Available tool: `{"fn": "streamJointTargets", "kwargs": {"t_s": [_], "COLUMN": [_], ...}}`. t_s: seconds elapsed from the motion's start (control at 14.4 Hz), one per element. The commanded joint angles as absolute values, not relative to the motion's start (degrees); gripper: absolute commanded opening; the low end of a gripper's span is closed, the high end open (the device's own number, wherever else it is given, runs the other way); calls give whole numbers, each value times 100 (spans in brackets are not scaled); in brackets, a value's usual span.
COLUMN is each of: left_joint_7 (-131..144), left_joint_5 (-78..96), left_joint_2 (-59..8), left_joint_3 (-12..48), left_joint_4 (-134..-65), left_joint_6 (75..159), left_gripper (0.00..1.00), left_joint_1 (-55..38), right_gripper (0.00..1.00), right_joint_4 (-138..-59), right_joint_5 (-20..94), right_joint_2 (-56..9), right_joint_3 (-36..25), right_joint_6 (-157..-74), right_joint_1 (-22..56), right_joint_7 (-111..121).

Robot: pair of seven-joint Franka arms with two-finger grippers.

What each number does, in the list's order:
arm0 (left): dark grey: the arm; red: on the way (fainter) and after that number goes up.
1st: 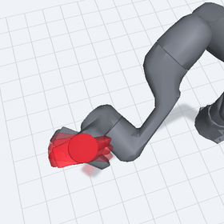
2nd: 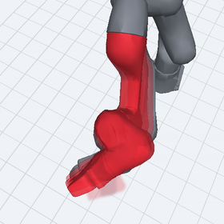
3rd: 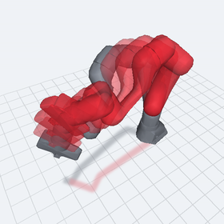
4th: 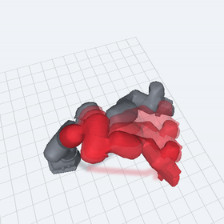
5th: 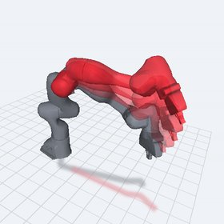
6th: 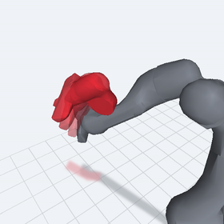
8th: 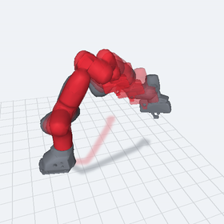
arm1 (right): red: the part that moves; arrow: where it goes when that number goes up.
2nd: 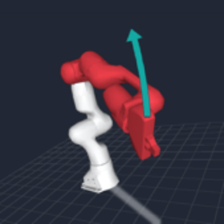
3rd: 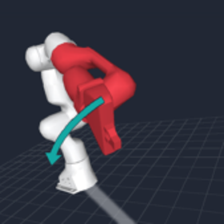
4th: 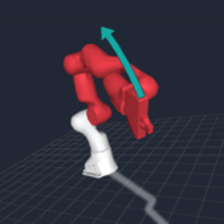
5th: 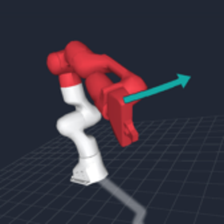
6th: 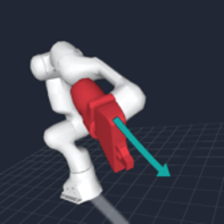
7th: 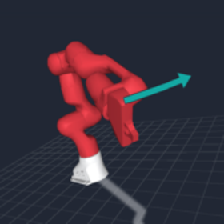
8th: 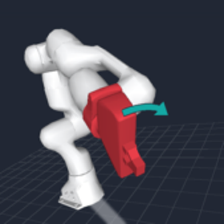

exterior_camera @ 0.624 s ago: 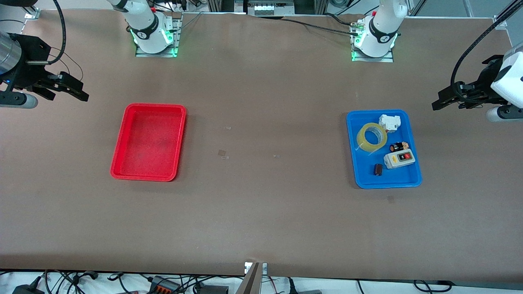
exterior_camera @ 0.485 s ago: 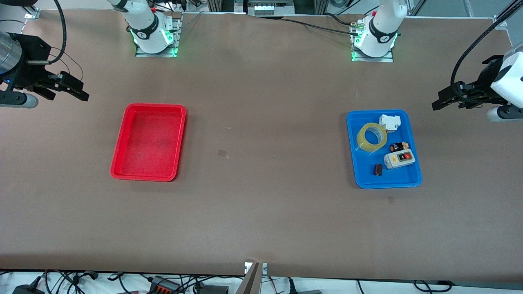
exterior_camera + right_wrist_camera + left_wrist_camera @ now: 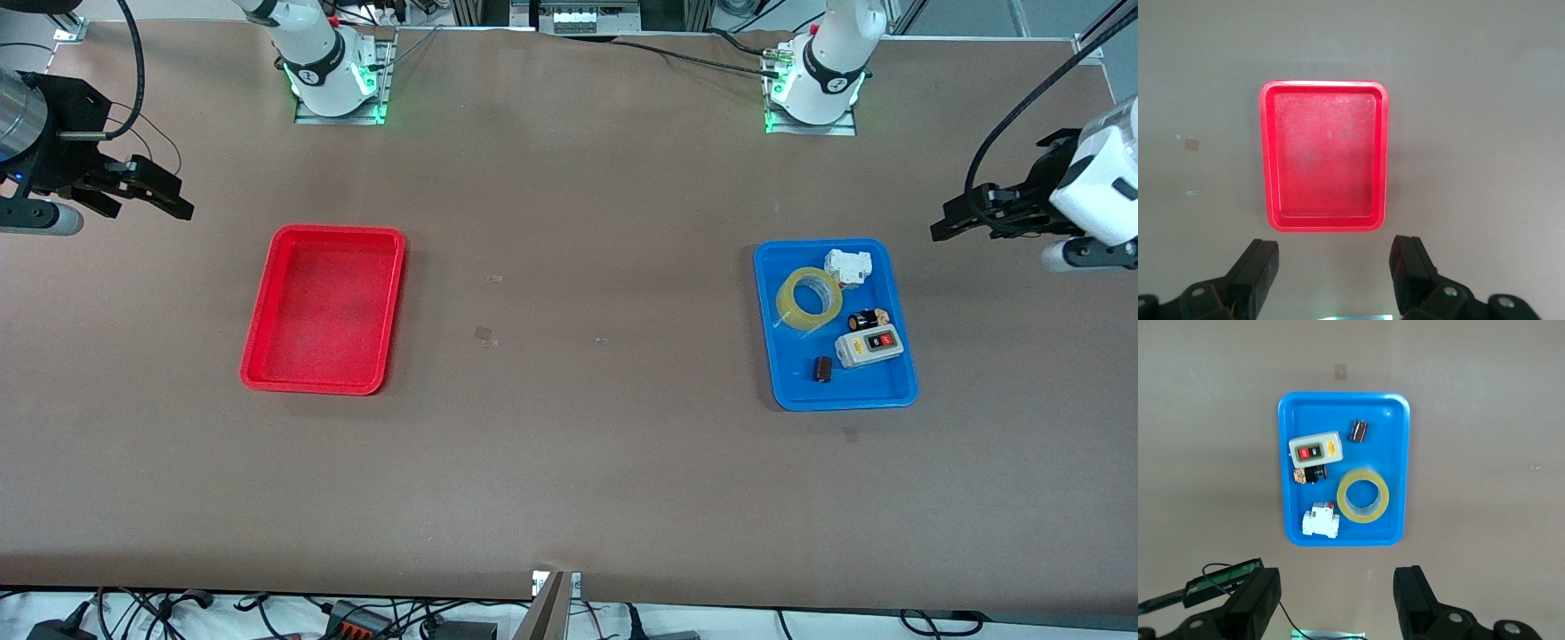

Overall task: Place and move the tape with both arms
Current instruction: 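Reach the left gripper down toward the yellow tape roll in the blue tray, then grasp the yellow tape roll by its rim with the left gripper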

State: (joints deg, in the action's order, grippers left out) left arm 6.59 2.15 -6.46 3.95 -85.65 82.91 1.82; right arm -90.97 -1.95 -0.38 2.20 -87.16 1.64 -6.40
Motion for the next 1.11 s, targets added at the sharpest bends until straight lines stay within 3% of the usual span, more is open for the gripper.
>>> {"fn": "streamJointTargets", "kwargs": {"t_s": [0.0,0.28,0.69,0.9,1.04], "left_joint_7": [668,668,712,712,721], "left_joint_5": [105,79,88,97,97], "left_joint_2": [-879,-994,-835,-931,-1106], "left_joint_3": [422,431,536,536,536], "left_joint_4": [-8578,-9226,-11545,-12434,-12656], "left_joint_6": [8095,8769,11368,12713,13138], "left_gripper": [100,100,100,100,100], "left_joint_1": [219,246,219,255,264], "right_gripper": [98,98,98,98,98], "right_joint_4": [-9044,-9044,-9062,-9070,-9079], "right_joint_5": [-105,-114,-97,-97,-97], "right_joint_2": [-35,-53,-167,-211,-237], "right_joint_3": [220,228,229,229,229], "right_joint_6": [-8692,-8719,-8938,-8956,-9000], "right_joint_1": [149,176,185,184,185], "right_joint_7": [-545,-571,-554,-554,-562]}}
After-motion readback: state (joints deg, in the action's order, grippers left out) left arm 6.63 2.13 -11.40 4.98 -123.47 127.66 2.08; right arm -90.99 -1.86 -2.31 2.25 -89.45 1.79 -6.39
